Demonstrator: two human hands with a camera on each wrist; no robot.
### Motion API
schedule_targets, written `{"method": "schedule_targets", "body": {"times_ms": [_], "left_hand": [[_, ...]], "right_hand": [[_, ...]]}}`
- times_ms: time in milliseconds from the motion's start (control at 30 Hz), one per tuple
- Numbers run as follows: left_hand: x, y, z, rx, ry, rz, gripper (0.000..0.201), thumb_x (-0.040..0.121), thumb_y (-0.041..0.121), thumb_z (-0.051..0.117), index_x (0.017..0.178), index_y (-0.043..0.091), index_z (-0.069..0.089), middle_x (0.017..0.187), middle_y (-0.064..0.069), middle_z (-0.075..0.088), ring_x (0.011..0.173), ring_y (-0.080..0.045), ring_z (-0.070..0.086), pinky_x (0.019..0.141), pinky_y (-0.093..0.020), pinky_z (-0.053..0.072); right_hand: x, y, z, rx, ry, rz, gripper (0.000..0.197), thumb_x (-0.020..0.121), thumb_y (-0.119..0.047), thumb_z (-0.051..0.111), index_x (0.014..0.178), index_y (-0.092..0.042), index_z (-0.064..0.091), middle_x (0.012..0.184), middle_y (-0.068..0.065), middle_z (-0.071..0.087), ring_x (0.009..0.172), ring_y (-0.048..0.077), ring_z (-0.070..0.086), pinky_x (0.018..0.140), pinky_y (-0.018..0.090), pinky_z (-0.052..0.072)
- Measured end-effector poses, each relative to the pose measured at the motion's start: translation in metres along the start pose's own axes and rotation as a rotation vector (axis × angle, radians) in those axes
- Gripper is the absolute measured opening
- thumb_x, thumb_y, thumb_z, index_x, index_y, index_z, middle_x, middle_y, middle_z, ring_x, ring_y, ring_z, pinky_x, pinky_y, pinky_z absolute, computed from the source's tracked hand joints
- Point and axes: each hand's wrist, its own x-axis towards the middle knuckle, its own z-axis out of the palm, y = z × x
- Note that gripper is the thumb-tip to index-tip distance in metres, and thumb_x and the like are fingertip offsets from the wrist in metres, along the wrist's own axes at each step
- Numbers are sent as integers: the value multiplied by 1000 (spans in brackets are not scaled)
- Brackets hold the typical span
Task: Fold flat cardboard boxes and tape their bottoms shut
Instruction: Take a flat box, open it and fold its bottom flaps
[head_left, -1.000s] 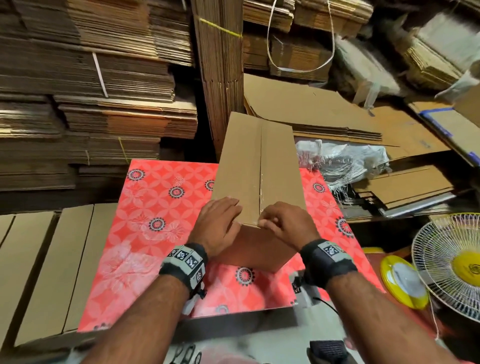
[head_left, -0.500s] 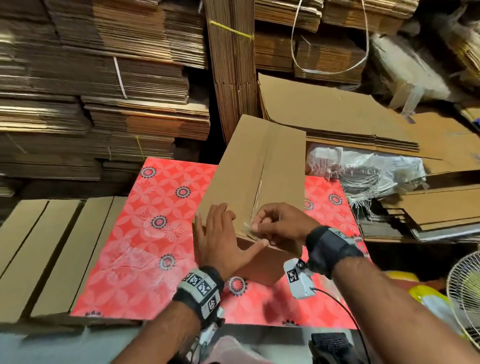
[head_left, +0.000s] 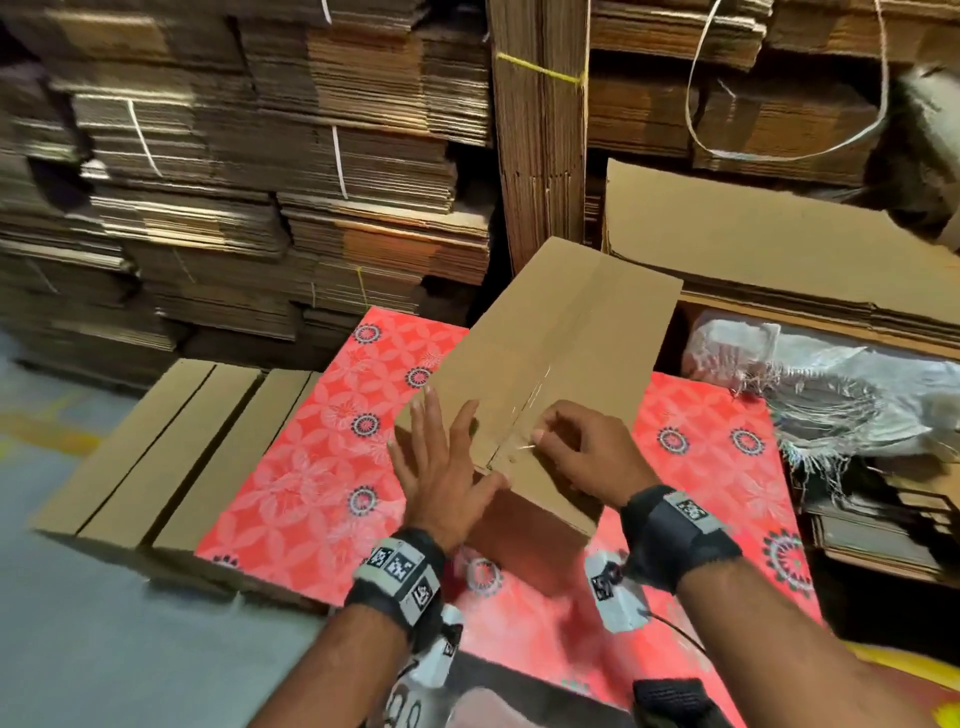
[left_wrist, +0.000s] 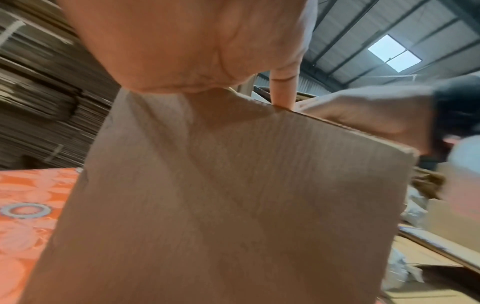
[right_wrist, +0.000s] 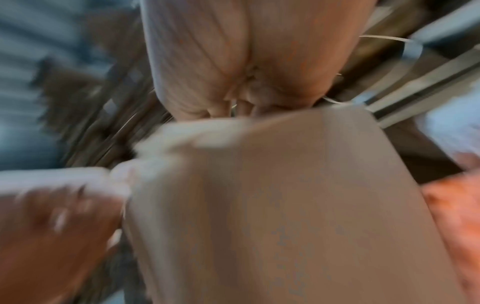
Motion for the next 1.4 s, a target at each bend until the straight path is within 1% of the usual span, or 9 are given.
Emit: {"method": "schedule_targets", "body": {"times_ms": [233, 400, 600, 733, 900, 1000, 1067, 1167, 1400], "left_hand": [[36, -34, -35, -119, -90, -37, 106, 66, 43, 56, 158, 45, 4, 166, 11, -22, 148, -7, -32, 123, -53, -12], [12, -14, -28, -57, 66, 56, 107, 71, 57, 38, 162, 15, 0, 170, -6, -8, 155, -20, -15, 126, -48, -1], [-27, 23, -5, 234, -40, 32, 128, 75, 87, 31, 153, 5, -29, 159, -14, -38, 147, -23, -38, 122, -40, -19], [-26, 24, -13, 328, -98, 30, 144, 65, 103, 27, 156, 1, -20, 161, -17, -31, 151, -28, -30, 125, -47, -10], [-15, -27, -46, 402, -176, 164, 138, 68, 94, 35, 158, 2, -12, 166, -16, -22, 153, -26, -25, 124, -49, -12], [1, -82, -94, 491, -358, 279, 140, 64, 90, 44, 155, 9, -25, 164, -7, -31, 148, -19, -36, 122, -45, -18], [12, -103, -122, 566, -442, 324, 145, 60, 87, 53, 155, 11, -24, 164, -5, -30, 148, -18, -35, 120, -43, -21], [21, -103, -138, 581, -545, 282, 154, 53, 100, 51, 157, 13, -21, 164, -5, -30, 149, -18, -32, 120, -50, -22], [6, -75, -100, 447, -328, 63, 144, 62, 103, 30, 159, 5, -12, 164, -17, -27, 152, -30, -28, 121, -60, -11]], "right_hand": [[2, -22, 25, 7, 11, -143, 23, 90, -28, 70, 111, -31, 63, 89, -11, 66, 80, -4, 57, 70, 9, 39], [12, -28, 24, 323, -91, -46, 32, 95, -9, 61, 112, -36, 65, 94, 3, 68, 69, 17, 65, 61, 37, 60], [17, -31, 23, 384, -147, 136, 31, 101, -3, 54, 104, -24, 77, 78, 4, 67, 57, 17, 65, 57, 25, 56], [20, -32, 26, 425, -118, 197, 31, 100, 0, 54, 102, -20, 78, 73, 6, 67, 56, 18, 64, 60, 32, 60], [17, -27, 17, 538, 71, 268, 37, 97, 5, 49, 101, -22, 75, 81, 11, 65, 61, 19, 59, 59, 37, 58], [20, -24, 10, 301, 166, 180, 38, 96, -5, 58, 109, -40, 68, 87, 3, 70, 69, 18, 67, 64, 35, 59], [25, -34, 11, 70, 197, 134, 31, 94, -9, 64, 114, -33, 66, 96, -5, 69, 81, 12, 67, 71, 26, 53], [37, -58, 24, -216, 285, 71, 24, 88, -13, 69, 108, -25, 64, 101, -2, 61, 88, 18, 59, 78, 34, 51], [75, -100, 77, -538, 91, 50, 18, 93, -15, 57, 97, -19, 74, 94, 7, 72, 86, 31, 66, 74, 35, 51]]}}
